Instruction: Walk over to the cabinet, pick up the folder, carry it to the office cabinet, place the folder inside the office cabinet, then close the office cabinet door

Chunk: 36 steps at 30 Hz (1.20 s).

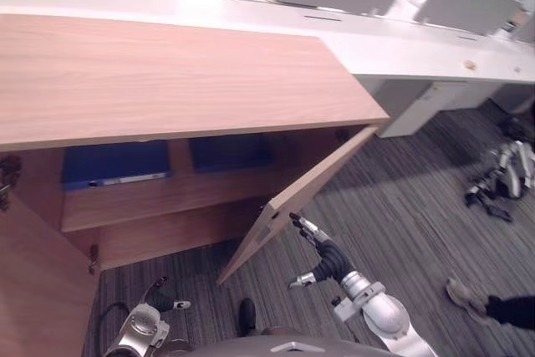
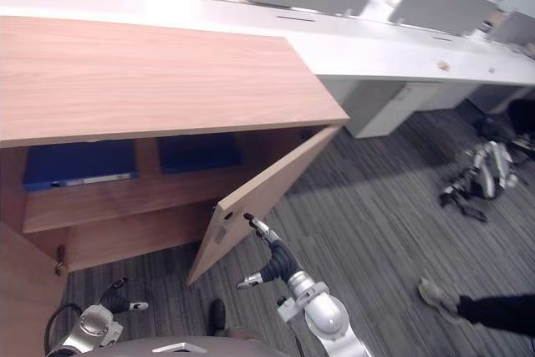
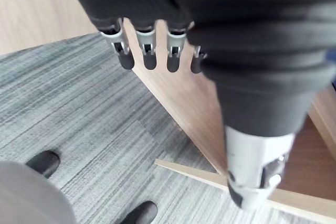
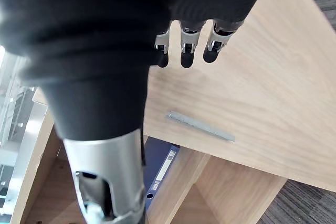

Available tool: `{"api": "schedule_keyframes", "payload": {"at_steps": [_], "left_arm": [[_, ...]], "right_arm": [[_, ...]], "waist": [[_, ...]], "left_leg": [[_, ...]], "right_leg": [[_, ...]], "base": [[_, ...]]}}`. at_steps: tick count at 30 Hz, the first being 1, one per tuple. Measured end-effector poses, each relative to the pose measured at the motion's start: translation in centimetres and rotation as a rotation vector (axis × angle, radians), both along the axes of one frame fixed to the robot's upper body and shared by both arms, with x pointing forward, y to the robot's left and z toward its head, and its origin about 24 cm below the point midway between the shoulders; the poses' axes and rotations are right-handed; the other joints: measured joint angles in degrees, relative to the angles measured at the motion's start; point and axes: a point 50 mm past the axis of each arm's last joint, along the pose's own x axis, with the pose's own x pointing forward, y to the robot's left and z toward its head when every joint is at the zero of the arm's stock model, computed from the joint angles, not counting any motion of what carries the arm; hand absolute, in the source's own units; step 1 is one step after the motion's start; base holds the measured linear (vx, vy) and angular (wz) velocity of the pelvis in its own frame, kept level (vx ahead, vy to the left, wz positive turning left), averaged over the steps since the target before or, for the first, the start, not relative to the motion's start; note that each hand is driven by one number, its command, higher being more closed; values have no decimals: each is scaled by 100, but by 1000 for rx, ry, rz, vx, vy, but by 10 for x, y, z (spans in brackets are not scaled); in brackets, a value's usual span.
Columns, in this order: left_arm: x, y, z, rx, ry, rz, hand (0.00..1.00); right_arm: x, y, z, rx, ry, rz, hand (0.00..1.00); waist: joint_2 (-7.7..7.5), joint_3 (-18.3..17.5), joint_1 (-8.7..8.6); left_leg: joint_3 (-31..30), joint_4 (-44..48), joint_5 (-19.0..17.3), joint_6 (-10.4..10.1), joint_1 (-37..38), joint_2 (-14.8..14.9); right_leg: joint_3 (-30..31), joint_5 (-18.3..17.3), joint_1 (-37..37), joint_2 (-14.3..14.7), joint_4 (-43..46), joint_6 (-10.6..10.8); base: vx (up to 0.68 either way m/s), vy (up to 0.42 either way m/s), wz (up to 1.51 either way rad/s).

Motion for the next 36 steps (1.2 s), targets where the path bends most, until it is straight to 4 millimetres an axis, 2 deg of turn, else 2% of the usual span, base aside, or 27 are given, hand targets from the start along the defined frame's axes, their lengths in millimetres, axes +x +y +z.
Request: {"api": "schedule_keyframes", "payload": {"at_steps": [5, 9, 14, 18, 21, 26, 29, 36], "left_arm": [[-8, 5, -3, -1, 22, 50, 0], [-16, 2, -6, -19, 24, 106, 0], [-24, 6, -7, -18, 20, 182, 0], [-31, 7, -8, -23, 22, 239, 0], [-34, 5, -10, -30, 32, 250, 0], [-33, 0, -11, -51, 27, 261, 0], [-33, -3, -12, -65, 23, 274, 0], [-35, -5, -12, -81, 17, 308, 0]], "right_arm": [[30, -11, -9, -50, -1, -72, 0], [58, -17, -13, -96, -19, -149, 0], [78, -25, -13, -124, -41, -243, 0], [86, -31, -15, -111, -34, -325, 0], [88, -36, -15, -108, -27, -367, 0], [85, -37, -25, -106, 9, -404, 0], [73, -32, -43, -86, 87, -427, 0], [22, -25, -100, -83, 362, -496, 0]], "waist": [[118, 24, 178], [321, 81, 329], [426, 130, 402], [449, 145, 471], [448, 146, 469], [439, 140, 459], [442, 140, 455], [463, 111, 391]], "left_leg": [[-373, -6, 17, 22, -113, -28], [-619, -43, 88, 59, -154, -104], [-981, -192, 331, 75, -317, -242], [-1152, -368, 511, 39, -332, -280], [-1273, -492, 637, -19, -356, -302], [-1327, -814, 859, -42, -308, -353], [-1331, -852, 906, -9, -297, -354], [-1259, -949, 889, 20, -61, -392]], "right_leg": [[-358, -37, 90, -51, 1, 43], [-563, -53, 172, -119, 1, 68], [-844, -55, 145, -213, 1, 105], [-923, -86, 140, -270, 0, 162], [-1026, -163, 130, -286, -1, 235], [-1038, -202, 68, -318, -2, 195], [-1037, -170, 65, -327, -1, 259], [-996, -154, 222, -372, 0, 273]], "base": [[36, 29, 39], [-16, 19, 33], [-58, -24, 37], [-85, -35, 23], [-75, -43, 22], [-48, -19, 10], [0, 0, 0], [30, 29, -2]]}}
